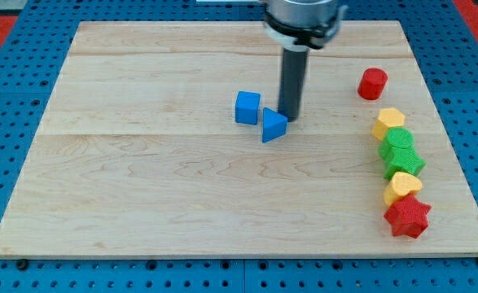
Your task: Move the blue triangle along with the blue cube to the center
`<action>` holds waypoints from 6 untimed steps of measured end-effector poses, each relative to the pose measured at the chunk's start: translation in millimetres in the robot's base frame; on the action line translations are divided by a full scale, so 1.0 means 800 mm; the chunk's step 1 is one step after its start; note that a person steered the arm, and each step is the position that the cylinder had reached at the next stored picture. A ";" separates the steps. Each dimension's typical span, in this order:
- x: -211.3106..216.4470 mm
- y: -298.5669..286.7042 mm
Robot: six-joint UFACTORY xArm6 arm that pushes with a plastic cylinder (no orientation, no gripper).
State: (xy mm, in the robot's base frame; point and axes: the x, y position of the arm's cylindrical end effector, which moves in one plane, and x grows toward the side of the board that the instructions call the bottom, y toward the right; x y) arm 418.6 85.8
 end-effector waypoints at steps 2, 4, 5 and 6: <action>0.043 -0.010; -0.045 -0.102; -0.057 -0.106; -0.067 -0.045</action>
